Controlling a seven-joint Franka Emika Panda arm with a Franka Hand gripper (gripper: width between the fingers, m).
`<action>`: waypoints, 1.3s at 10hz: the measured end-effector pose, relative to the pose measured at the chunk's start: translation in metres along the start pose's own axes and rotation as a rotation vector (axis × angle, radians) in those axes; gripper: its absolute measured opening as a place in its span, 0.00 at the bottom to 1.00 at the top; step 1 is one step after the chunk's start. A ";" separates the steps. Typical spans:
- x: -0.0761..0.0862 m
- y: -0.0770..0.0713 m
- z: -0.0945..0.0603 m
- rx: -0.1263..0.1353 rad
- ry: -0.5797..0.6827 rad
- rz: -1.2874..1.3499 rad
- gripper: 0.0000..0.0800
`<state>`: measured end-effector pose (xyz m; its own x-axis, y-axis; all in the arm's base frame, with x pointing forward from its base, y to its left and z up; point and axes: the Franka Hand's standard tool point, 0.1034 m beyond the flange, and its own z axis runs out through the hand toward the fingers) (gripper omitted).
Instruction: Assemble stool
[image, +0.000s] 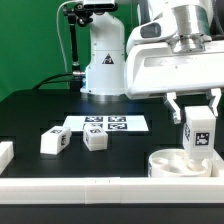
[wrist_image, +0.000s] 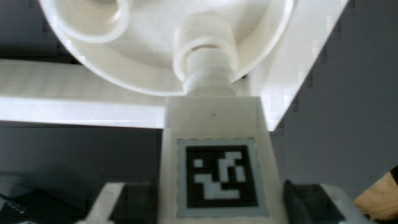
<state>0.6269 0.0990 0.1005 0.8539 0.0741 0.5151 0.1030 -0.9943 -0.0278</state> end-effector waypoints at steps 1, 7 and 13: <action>-0.001 -0.002 0.001 0.002 -0.001 -0.003 0.42; -0.009 0.003 0.009 -0.009 0.011 -0.004 0.42; -0.014 0.003 0.009 -0.024 0.069 -0.009 0.64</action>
Offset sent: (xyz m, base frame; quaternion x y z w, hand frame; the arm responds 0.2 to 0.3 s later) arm 0.0029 0.0020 -0.0087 0.0061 0.0102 -0.0047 0.9999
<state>0.6200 0.0953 0.0858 0.8160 0.0786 0.5727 0.0978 -0.9952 -0.0029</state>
